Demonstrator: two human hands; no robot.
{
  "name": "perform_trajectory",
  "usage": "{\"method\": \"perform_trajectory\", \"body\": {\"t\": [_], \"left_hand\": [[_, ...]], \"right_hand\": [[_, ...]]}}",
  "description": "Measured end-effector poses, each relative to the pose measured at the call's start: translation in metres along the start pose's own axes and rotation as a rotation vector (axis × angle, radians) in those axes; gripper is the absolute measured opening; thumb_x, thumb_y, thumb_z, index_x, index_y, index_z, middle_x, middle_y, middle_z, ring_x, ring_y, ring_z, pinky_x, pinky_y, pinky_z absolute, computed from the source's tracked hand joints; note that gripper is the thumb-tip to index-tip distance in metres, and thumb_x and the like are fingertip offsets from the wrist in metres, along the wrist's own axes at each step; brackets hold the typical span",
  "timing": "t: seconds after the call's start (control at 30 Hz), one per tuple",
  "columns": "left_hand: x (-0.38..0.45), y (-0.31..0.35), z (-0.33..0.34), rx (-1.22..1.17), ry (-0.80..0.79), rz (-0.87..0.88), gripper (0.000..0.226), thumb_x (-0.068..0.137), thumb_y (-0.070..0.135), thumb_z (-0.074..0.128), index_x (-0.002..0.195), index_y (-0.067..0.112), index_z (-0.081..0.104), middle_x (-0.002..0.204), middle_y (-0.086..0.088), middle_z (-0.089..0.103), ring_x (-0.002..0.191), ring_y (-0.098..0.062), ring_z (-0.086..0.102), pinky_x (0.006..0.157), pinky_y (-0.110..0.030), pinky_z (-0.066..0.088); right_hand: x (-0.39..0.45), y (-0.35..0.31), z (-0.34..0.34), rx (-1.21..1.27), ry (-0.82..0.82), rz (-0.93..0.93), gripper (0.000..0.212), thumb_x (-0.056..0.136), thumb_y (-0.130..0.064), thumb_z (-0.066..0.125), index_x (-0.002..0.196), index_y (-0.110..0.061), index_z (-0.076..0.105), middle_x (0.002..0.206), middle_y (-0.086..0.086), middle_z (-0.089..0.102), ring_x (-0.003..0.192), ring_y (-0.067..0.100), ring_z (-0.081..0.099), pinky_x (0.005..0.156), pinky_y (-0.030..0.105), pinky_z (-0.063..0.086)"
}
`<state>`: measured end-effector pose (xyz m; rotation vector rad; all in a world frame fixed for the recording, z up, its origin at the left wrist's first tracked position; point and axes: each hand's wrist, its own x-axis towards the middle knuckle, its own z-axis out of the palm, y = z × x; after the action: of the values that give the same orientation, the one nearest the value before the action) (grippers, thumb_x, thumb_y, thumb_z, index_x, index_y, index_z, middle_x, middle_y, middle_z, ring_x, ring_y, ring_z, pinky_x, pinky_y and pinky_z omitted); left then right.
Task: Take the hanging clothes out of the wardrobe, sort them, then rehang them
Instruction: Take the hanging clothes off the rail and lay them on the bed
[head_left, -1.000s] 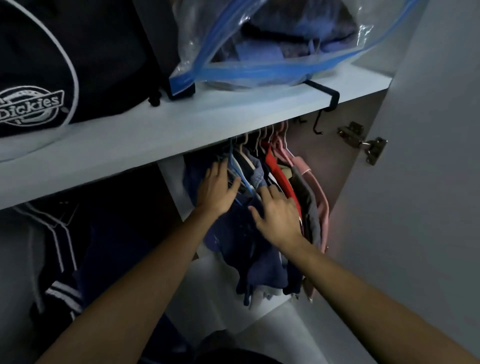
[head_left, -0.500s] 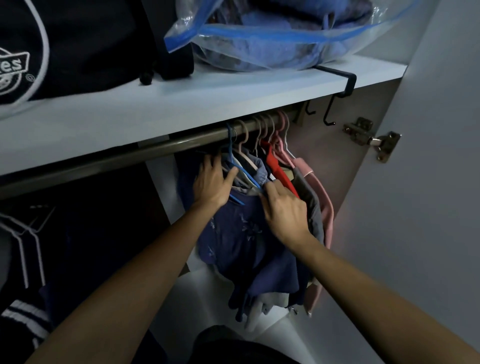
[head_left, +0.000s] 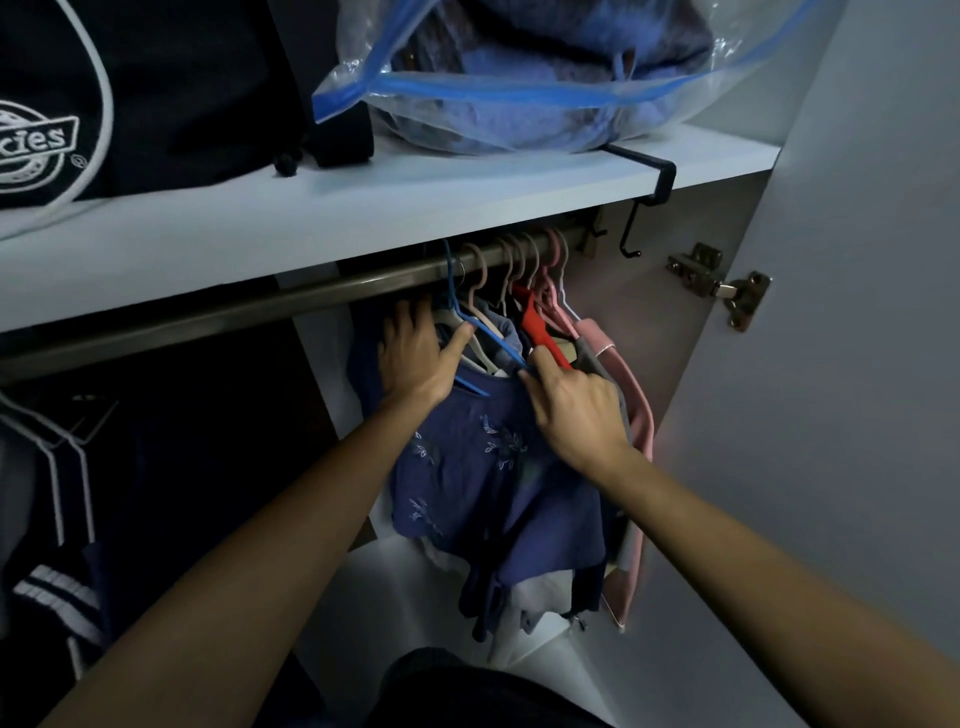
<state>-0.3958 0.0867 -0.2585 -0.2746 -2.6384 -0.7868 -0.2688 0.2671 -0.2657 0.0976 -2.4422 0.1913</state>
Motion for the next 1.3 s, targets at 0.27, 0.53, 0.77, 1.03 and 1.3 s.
{"method": "perform_trajectory", "body": {"t": [0.27, 0.53, 0.77, 1.03, 1.3], "left_hand": [[-0.005, 0.020, -0.017, -0.041, -0.019, -0.079, 0.068, 0.094, 0.059, 0.062, 0.137, 0.007, 0.052, 0.142, -0.020, 0.047, 0.132, -0.042, 0.044, 0.095, -0.053, 0.044], [-0.047, 0.029, -0.033, -0.028, -0.058, -0.032, 0.064, 0.094, 0.062, 0.061, 0.135, 0.013, 0.053, 0.143, -0.016, 0.047, 0.133, -0.038, 0.041, 0.099, -0.052, 0.045], [-0.107, 0.053, -0.073, 0.039, -0.063, 0.047, 0.073, 0.087, 0.079, 0.043, 0.124, 0.017, 0.055, 0.127, -0.012, 0.057, 0.121, -0.036, 0.052, 0.094, -0.050, 0.048], [-0.187, 0.086, -0.137, -0.010, -0.048, 0.221, 0.044, 0.103, 0.052, 0.049, 0.130, 0.018, 0.059, 0.125, -0.004, 0.060, 0.113, -0.025, 0.055, 0.091, -0.047, 0.045], [-0.241, 0.091, -0.167, 0.080, -0.062, 0.200, 0.054, 0.107, 0.057, 0.033, 0.100, 0.012, 0.062, 0.092, -0.006, 0.064, 0.089, -0.030, 0.055, 0.079, -0.048, 0.043]], "right_hand": [[0.004, 0.007, -0.021, 0.042, -0.054, -0.026, 0.019, 0.107, -0.036, 0.040, 0.105, -0.018, 0.040, 0.073, 0.014, 0.064, 0.056, 0.042, 0.062, 0.049, 0.034, 0.027], [-0.030, 0.019, -0.061, 0.076, -0.117, -0.037, 0.017, 0.106, -0.030, 0.054, 0.104, -0.013, 0.055, 0.066, 0.012, 0.064, 0.054, 0.043, 0.059, 0.051, 0.034, 0.031], [-0.064, 0.046, -0.114, 0.110, -0.112, 0.029, 0.018, 0.106, -0.035, 0.051, 0.105, -0.018, 0.047, 0.068, 0.011, 0.065, 0.057, 0.044, 0.061, 0.052, 0.034, 0.031], [-0.114, 0.073, -0.189, 0.235, -0.096, 0.026, 0.027, 0.108, -0.043, 0.043, 0.101, -0.018, 0.048, 0.065, 0.006, 0.060, 0.059, 0.042, 0.058, 0.050, 0.039, 0.042], [-0.171, 0.074, -0.250, 0.248, -0.068, 0.080, 0.025, 0.107, -0.043, 0.046, 0.102, -0.019, 0.053, 0.066, 0.002, 0.061, 0.060, 0.038, 0.058, 0.053, 0.034, 0.037]]}}
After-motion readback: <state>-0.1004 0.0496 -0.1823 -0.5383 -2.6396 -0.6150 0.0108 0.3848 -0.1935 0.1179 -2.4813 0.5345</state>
